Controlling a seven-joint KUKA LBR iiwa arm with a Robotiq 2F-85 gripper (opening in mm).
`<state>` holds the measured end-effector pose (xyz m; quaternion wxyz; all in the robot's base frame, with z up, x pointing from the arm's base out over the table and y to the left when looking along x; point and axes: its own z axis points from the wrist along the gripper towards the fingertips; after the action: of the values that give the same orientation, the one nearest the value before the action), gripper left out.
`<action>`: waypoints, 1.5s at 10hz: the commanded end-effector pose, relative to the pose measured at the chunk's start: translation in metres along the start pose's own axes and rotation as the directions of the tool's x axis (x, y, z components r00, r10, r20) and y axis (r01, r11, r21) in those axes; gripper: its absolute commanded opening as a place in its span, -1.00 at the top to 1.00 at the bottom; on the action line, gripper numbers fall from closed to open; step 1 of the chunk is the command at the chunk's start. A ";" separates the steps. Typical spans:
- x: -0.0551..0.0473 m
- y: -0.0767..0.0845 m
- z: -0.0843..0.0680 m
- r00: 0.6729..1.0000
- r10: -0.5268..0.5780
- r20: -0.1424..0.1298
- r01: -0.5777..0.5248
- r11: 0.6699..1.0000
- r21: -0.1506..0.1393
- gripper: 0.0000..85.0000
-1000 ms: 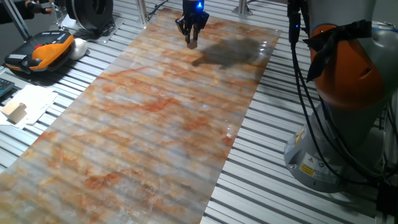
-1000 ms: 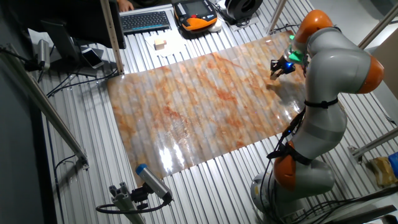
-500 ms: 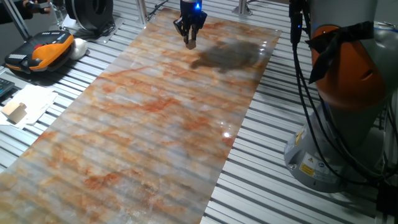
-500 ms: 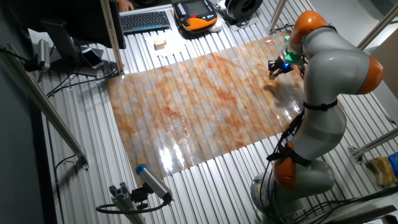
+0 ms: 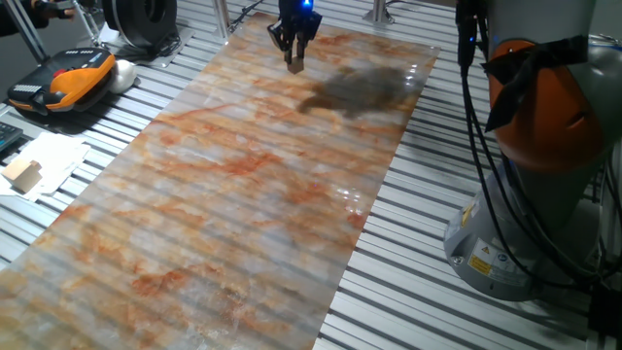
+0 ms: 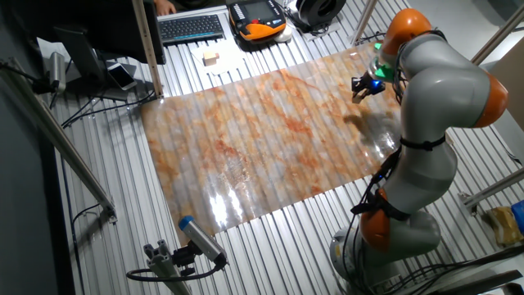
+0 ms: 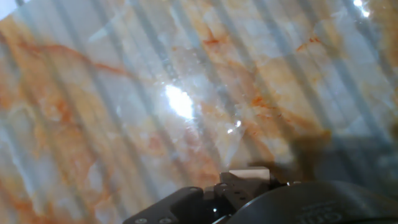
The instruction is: Pick up the small block on the left and move it to the right
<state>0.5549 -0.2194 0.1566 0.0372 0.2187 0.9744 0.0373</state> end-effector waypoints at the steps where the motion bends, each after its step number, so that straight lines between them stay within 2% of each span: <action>1: 0.002 0.003 -0.003 1.000 -0.001 0.001 0.001 1.000 0.002 1.00; 5: 0.018 0.039 -0.034 1.000 0.017 -0.004 -0.017 1.000 0.025 1.00; 9: 0.038 0.072 -0.050 0.999 0.048 0.001 -0.048 0.997 0.052 1.00; 11: 0.043 0.081 -0.054 0.999 0.054 -0.002 -0.054 0.997 0.050 1.00; 13: 0.045 0.083 -0.050 0.998 0.059 -0.004 -0.059 0.998 0.027 1.00; 15: 0.046 0.085 -0.048 0.998 0.062 0.002 -0.062 0.998 0.030 1.00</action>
<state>0.5450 -0.1254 0.2098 0.0330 0.2492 0.9676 0.0236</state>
